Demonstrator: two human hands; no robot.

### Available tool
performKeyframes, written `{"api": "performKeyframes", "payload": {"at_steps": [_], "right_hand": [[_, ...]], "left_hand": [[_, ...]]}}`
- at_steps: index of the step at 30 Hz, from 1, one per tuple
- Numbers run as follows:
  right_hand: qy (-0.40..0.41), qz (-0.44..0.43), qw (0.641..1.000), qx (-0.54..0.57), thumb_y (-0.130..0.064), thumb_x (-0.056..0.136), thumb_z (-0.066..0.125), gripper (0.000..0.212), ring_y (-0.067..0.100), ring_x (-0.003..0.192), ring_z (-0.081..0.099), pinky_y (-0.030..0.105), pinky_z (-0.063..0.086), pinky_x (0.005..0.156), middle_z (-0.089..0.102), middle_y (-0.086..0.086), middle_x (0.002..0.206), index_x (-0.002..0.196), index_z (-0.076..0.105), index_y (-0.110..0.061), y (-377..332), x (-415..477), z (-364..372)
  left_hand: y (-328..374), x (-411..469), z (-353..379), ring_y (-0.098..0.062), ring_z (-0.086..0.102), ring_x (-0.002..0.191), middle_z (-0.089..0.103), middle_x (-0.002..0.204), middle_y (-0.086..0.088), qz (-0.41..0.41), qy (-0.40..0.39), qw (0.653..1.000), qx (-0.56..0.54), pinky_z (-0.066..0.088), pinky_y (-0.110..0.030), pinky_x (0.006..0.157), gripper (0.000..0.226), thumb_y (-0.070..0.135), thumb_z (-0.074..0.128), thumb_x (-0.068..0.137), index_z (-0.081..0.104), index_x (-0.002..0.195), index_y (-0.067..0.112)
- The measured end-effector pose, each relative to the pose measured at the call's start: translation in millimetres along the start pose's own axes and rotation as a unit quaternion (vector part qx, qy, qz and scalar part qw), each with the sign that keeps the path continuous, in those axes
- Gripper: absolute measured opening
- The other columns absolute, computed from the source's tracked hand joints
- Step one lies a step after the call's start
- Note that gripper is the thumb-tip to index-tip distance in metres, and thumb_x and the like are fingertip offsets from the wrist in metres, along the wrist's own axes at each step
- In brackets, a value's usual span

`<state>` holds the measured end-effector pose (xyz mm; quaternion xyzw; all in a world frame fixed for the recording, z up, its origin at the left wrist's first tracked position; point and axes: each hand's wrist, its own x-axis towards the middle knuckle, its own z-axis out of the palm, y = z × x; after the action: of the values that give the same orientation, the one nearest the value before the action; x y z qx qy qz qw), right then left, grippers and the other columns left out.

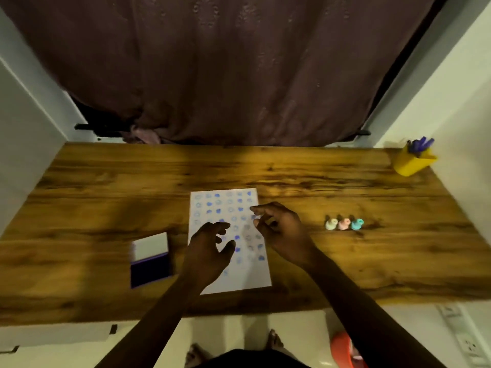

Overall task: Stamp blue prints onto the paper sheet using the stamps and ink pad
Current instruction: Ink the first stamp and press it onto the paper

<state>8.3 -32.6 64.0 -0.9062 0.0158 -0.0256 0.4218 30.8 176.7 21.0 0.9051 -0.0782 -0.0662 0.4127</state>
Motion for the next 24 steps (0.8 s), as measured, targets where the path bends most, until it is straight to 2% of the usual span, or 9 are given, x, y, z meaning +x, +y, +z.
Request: {"api": "performKeyframes", "payload": {"at_steps": [3, 6, 9, 12, 14, 17, 21, 24], "right_hand": [[0.005, 0.006, 1.000, -0.012, -0.027, 0.098, 0.067, 0.034, 0.007, 0.110, 0.064, 0.017, 0.055, 0.086, 0.066, -0.011, 0.124, 0.131, 0.067, -0.027, 24, -13, -31], [0.010, 0.024, 0.998, -0.064, -0.027, 0.096, 0.069, 0.041, 0.015, 0.112, 0.066, 0.035, 0.057, 0.094, 0.067, -0.003, 0.128, 0.136, 0.065, -0.021, 50, -23, -61], [0.010, 0.009, 0.993, -0.118, -0.018, 0.093, 0.070, 0.041, 0.024, 0.117, 0.064, 0.039, 0.054, 0.098, 0.066, 0.006, 0.131, 0.134, 0.066, -0.015, 79, -27, -87], [0.001, 0.055, 0.976, -0.211, -0.019, 0.092, 0.067, 0.046, 0.030, 0.126, 0.056, 0.043, 0.054, 0.097, 0.063, 0.009, 0.135, 0.138, 0.062, -0.015, 108, -25, -109], [-0.009, 0.078, 0.953, -0.293, -0.023, 0.093, 0.064, 0.046, 0.030, 0.128, 0.053, 0.044, 0.057, 0.092, 0.063, 0.004, 0.136, 0.139, 0.061, -0.020, 122, -23, -117], [-0.029, 0.060, 0.923, -0.380, -0.027, 0.094, 0.063, 0.042, 0.028, 0.123, 0.055, 0.042, 0.057, 0.089, 0.069, -0.001, 0.130, 0.136, 0.064, -0.025, 138, -18, -124], [-0.058, 0.033, 0.907, -0.415, -0.024, 0.094, 0.063, 0.035, 0.028, 0.120, 0.056, 0.041, 0.054, 0.090, 0.073, 0.000, 0.124, 0.128, 0.071, -0.026, 155, -11, -129], [-0.067, 0.019, 0.908, -0.414, -0.020, 0.093, 0.063, 0.026, 0.027, 0.115, 0.057, 0.040, 0.054, 0.087, 0.075, 0.001, 0.116, 0.114, 0.077, -0.027, 163, -7, -131]], "left_hand": [[22, 3, 29, 0.008, 0.061, 0.086, 0.066, 0.114, 0.016, 0.027, -0.021, 0.999, -0.007, 0.049, -0.008, 0.070, 0.045, 0.035, 0.079, 0.086, 0.065, 0.128, 0.032], [40, 3, 53, 0.002, 0.062, 0.091, 0.067, 0.118, 0.011, 0.036, -0.042, 0.998, -0.017, 0.057, -0.022, 0.081, 0.043, 0.032, 0.077, 0.087, 0.065, 0.128, 0.030], [55, 2, 73, -0.005, 0.064, 0.098, 0.068, 0.122, 0.007, 0.037, -0.062, 0.997, -0.023, 0.059, -0.032, 0.087, 0.041, 0.027, 0.077, 0.089, 0.065, 0.128, 0.026], [67, 0, 92, -0.005, 0.064, 0.100, 0.067, 0.122, 0.009, 0.034, -0.078, 0.996, -0.008, 0.056, -0.026, 0.085, 0.042, 0.032, 0.076, 0.090, 0.065, 0.129, 0.025], [74, -2, 101, -0.002, 0.062, 0.096, 0.068, 0.120, 0.008, 0.026, -0.078, 0.997, -0.010, 0.051, -0.022, 0.084, 0.040, 0.032, 0.076, 0.090, 0.065, 0.128, 0.025], [85, -5, 113, 0.001, 0.059, 0.090, 0.069, 0.119, 0.007, 0.021, -0.070, 0.997, 0.001, 0.053, -0.025, 0.089, 0.039, 0.032, 0.077, 0.089, 0.067, 0.126, 0.024], [91, -5, 119, -0.007, 0.066, 0.099, 0.070, 0.121, 0.006, 0.011, -0.070, 0.997, 0.026, 0.054, -0.029, 0.096, 0.041, 0.036, 0.075, 0.090, 0.067, 0.128, 0.025], [94, -4, 120, -0.009, 0.066, 0.100, 0.071, 0.121, 0.006, 0.003, -0.069, 0.997, 0.020, 0.054, -0.030, 0.098, 0.040, 0.034, 0.075, 0.090, 0.067, 0.128, 0.025]]}}
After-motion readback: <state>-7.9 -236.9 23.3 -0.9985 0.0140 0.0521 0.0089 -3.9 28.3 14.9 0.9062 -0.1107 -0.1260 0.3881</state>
